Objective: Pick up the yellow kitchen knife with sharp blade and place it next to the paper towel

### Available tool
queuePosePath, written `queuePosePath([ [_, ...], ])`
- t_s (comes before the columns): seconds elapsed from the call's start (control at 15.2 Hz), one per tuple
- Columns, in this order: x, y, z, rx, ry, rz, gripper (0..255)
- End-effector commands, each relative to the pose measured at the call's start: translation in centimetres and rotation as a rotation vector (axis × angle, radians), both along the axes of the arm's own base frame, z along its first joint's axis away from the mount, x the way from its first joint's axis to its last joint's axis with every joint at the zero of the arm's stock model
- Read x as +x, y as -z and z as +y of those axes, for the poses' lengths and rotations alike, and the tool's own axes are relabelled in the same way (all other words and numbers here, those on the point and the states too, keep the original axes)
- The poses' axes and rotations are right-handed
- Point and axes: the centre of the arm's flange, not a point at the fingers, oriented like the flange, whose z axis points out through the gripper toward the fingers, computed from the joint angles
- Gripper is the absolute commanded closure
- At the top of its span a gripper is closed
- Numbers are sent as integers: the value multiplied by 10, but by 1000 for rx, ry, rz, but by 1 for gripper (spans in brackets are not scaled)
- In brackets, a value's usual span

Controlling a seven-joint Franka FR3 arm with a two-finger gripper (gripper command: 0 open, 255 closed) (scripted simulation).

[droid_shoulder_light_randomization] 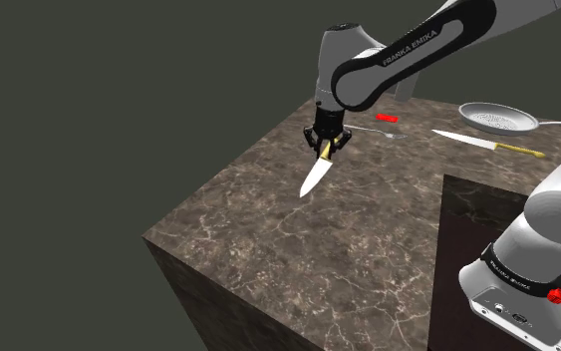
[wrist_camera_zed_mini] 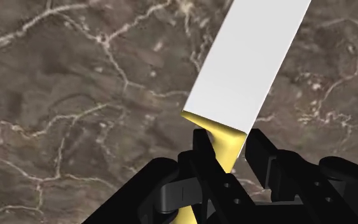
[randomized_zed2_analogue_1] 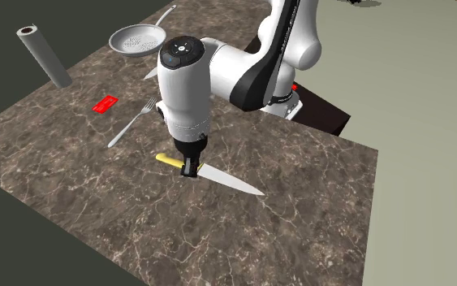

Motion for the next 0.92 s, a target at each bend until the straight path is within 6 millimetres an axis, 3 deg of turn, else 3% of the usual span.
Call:
queuePosePath([
  [0.0, 0, -11, 0, 0, 0, 0, 255],
  [0.86, 0, -80, 0, 0, 0, 0, 255],
])
